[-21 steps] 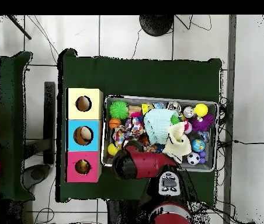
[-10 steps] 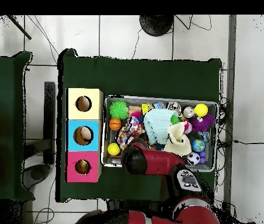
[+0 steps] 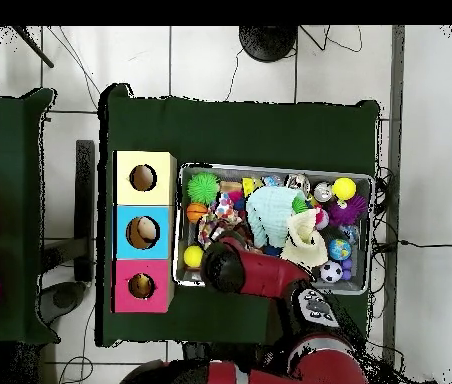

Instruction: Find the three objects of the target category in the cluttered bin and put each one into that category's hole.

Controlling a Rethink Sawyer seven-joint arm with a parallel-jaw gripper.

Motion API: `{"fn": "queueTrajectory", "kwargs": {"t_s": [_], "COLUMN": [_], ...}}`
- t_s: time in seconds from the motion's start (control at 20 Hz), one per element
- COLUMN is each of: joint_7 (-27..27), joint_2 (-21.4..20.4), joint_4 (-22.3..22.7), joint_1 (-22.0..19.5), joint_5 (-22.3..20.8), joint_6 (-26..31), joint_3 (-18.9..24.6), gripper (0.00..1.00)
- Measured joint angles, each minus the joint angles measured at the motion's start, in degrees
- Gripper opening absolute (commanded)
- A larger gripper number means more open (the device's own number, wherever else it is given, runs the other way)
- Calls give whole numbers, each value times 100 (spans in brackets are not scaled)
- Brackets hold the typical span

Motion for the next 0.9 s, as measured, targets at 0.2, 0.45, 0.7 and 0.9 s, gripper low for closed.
{"fn": "queueTrajectory", "kwargs": {"t_s": [0.2, 0.45, 0.7, 0.9], "joint_7": [0, 0, 0, 1], "joint_2": [15, 18, -55, -236], "joint_4": [2, 7, 153, 128], "joint_1": [83, 58, 65, 688], "joint_5": [325, 533, 914, 1162], "joint_6": [-120, -152, -1, 812], "joint_3": [68, 213, 298, -203], "gripper": [100, 100, 100, 100]}}
